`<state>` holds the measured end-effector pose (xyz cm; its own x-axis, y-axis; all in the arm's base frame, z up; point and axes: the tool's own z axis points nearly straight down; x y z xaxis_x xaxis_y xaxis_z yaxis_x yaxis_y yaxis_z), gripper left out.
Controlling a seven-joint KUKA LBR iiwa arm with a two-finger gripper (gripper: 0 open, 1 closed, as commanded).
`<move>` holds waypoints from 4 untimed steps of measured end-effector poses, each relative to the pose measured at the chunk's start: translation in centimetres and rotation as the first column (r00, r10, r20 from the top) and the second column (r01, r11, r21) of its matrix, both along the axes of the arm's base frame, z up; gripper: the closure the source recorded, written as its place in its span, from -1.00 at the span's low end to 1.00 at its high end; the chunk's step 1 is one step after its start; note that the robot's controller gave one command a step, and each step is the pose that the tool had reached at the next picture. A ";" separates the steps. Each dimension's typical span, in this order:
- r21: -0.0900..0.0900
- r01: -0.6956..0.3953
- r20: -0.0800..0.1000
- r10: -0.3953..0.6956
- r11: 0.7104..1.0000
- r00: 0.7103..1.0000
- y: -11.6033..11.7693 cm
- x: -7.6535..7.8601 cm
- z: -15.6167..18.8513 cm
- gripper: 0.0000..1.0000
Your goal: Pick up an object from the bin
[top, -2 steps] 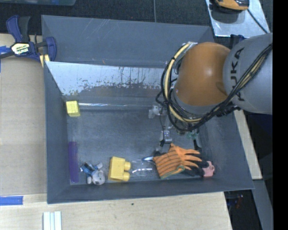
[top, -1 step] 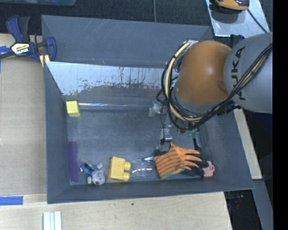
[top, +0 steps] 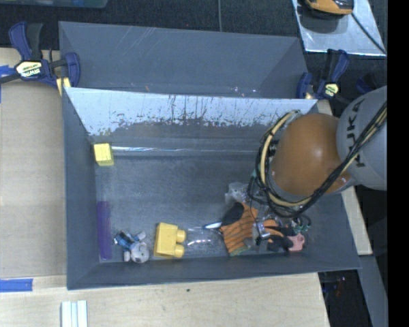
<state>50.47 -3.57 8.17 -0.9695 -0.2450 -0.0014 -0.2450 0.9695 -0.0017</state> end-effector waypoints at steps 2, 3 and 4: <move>0.001 0.001 -0.003 -0.001 1.000 1.000 -3.3 -1.4 4.8 -1.00; 0.000 -0.068 0.012 0.068 0.998 0.998 -3.7 -1.1 -1.1 -1.00; -0.002 -0.148 0.020 0.148 0.989 0.989 0.4 -1.7 -0.8 1.00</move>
Offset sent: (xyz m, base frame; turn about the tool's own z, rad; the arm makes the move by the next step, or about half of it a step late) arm -0.0173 -0.0425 0.0279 0.0087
